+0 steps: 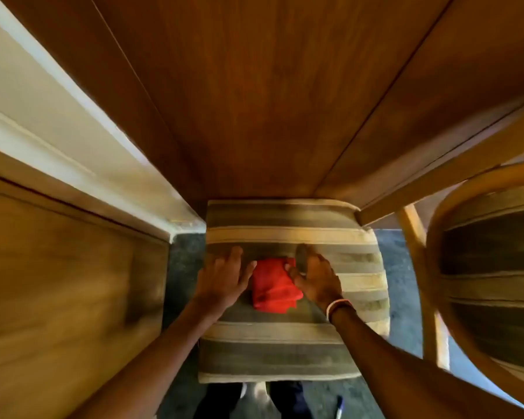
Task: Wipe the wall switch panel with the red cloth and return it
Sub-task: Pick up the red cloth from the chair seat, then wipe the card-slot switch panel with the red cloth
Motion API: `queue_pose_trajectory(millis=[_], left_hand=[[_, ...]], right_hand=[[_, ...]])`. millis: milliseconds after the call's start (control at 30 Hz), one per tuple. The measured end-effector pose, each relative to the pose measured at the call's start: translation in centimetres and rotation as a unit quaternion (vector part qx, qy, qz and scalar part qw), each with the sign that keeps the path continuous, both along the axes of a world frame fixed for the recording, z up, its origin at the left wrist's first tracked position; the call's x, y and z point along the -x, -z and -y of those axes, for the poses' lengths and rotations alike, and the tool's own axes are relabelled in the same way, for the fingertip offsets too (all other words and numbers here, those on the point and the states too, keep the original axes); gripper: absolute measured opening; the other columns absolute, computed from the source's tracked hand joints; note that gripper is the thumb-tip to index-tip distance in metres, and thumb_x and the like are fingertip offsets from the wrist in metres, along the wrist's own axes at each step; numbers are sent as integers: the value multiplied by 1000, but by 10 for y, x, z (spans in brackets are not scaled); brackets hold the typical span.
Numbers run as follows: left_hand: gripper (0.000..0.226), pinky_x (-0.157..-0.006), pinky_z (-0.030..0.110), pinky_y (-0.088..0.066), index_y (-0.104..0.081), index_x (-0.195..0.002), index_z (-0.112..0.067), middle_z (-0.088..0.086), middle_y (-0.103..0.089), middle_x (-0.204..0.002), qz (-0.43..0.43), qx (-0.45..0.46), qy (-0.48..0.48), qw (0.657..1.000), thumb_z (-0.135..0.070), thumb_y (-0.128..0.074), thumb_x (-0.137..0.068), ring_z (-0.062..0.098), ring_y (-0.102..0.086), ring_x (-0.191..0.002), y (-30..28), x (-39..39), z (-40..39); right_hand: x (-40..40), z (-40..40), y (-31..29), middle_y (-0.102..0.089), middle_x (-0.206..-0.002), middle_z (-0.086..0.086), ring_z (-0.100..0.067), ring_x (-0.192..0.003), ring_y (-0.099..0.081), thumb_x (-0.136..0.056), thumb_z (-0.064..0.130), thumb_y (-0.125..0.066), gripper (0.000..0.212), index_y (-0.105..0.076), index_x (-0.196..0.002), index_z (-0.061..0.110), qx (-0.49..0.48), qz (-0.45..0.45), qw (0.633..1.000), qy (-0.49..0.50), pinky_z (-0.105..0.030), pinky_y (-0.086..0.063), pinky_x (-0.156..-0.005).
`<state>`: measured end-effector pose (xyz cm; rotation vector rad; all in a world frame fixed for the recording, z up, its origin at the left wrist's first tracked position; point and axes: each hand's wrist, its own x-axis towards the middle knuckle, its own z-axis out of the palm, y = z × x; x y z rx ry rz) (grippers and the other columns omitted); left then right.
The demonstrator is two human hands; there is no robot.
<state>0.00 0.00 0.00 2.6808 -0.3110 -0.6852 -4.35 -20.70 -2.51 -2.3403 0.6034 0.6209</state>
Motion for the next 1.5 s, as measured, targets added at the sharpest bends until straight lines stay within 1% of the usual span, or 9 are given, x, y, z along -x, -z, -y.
queue_pose_trajectory(millis=[200,267,400,467,600,800,933,1233,1500], left_hand=[[39,-82,53,-56,-48,-115,-3,21,-64,-103,-205,170,-133,955,-31,-64,-92,36,-64,-94,57,20,16],[45,-85,55,-56,-46,-115,-3,21,-61,-112,-212,208,-153,943,-30,-69,-88,35,-62,-100,61,22,18],[82,-83,53,-57,-45,-111,-5,20,-60,-110,-182,265,-161,933,-70,-65,-66,35,-62,-98,44,16,15],[55,-82,41,-60,-45,-114,-7,10,-62,-111,-163,278,-147,935,-46,-67,-81,31,-63,-104,29,4,14],[29,-68,7,-54,-43,-113,-26,-16,-56,-103,-78,315,-122,938,-19,-62,-93,8,-63,-96,-21,-27,12],[31,-66,-1,-48,-46,-117,-22,-24,-54,-100,65,336,-84,936,-21,-64,-92,-19,-58,-90,-141,-70,10],[34,-65,8,-54,-49,-117,-22,-17,-60,-100,164,373,-77,910,-21,-68,-89,-9,-63,-92,-229,-86,3],[42,-70,12,-58,-49,-121,-30,-15,-60,-107,344,453,-89,817,-23,-71,-86,3,-63,-99,-411,-98,-10],[36,-82,9,-55,-45,-116,-27,-3,-56,-111,580,406,-92,700,-12,-65,-90,4,-61,-100,-541,-83,-44]], right_hand=[[16,-9,55,-74,-112,-21,-36,-106,-70,-89,17,-77,34,-65,-115,-1,-135,-59,966,211,-30,-49,-80],[14,-11,57,-72,-110,-23,-37,-105,-69,-91,11,-73,33,-63,-118,-5,-162,-54,961,219,-35,-53,-84],[6,-9,45,-68,-99,-29,-32,-91,-62,-92,-1,-68,29,-61,-116,-16,-203,-19,954,221,-33,-54,-75],[-4,-8,28,-70,-107,-34,-42,-95,-67,-93,2,-69,26,-63,-112,-15,-223,19,949,224,-43,-58,-87],[-32,-9,-30,-70,-100,-11,-32,-96,-68,-93,15,-72,21,-65,-108,3,-257,113,936,211,-35,-57,-81],[-78,-6,-150,-71,-94,7,-9,-85,-68,-92,14,-73,20,-64,-109,15,-282,258,911,156,-17,-56,-69],[-95,-6,-242,-74,-96,8,7,-79,-72,-88,14,-78,25,-67,-111,11,-252,374,887,102,-10,-56,-67],[-121,-27,-437,-72,-108,7,-7,-99,-73,-85,28,-81,27,-68,-108,23,-231,585,778,5,-23,-61,-83],[-126,-67,-586,-80,-97,-8,-14,-90,-78,-74,8,-88,29,-77,-100,3,-342,632,695,-38,-22,-62,-76]])
